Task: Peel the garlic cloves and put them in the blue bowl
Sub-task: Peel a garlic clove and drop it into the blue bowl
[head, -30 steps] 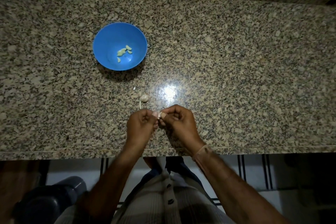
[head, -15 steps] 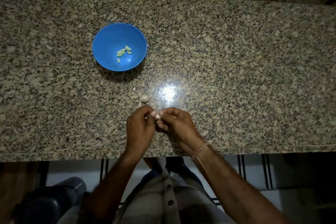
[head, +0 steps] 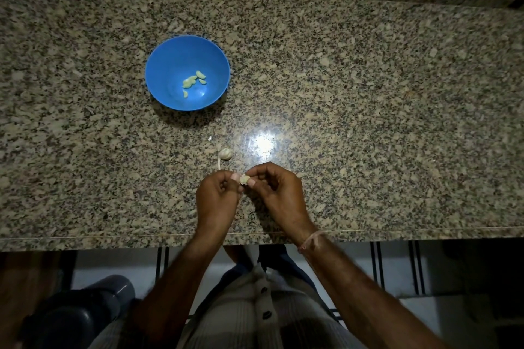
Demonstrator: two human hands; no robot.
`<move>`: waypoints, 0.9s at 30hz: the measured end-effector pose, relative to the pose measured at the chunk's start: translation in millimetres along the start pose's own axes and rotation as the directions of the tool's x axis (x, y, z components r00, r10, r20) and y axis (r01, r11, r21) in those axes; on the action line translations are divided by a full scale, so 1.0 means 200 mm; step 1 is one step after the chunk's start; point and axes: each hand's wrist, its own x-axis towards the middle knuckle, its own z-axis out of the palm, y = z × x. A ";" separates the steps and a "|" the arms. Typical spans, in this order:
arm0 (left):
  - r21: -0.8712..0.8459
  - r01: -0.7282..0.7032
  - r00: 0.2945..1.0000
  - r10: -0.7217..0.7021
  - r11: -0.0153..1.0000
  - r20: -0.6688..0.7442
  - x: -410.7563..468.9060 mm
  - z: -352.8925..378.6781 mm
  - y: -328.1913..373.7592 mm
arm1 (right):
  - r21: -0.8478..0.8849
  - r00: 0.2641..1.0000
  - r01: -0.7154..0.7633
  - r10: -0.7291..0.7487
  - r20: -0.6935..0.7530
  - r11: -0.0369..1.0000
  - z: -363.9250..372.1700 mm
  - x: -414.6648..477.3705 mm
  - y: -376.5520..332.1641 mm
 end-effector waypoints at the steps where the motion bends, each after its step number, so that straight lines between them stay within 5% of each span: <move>1: -0.033 0.021 1.000 -0.021 0.999 0.017 0.00 0.00 0.00 | 0.015 1.000 -0.005 0.005 0.012 1.000 0.00 0.00 0.00; 7: -0.330 0.205 0.972 -0.152 0.921 0.180 0.02 0.01 -0.01 | 0.058 1.000 -0.008 0.008 -0.010 0.998 0.01 0.01 0.02; 13: -0.076 -0.041 0.994 0.048 0.996 0.095 0.01 0.00 -0.02 | -0.008 0.994 0.112 -0.112 -0.007 0.994 0.01 0.01 0.00; 20: -0.060 -0.065 0.987 0.073 0.996 0.146 0.00 0.02 0.00 | 0.208 0.996 -0.093 0.095 -0.001 0.974 0.01 0.03 0.01; 24: -0.023 -0.120 0.981 0.122 0.992 0.153 0.02 0.03 -0.02 | 0.433 0.946 -0.321 0.303 0.113 0.842 0.01 0.03 -0.01; 27: 0.042 -0.182 0.976 0.175 0.982 0.130 0.03 0.01 -0.04 | 0.408 0.952 -0.305 0.293 0.094 0.861 0.01 0.04 0.00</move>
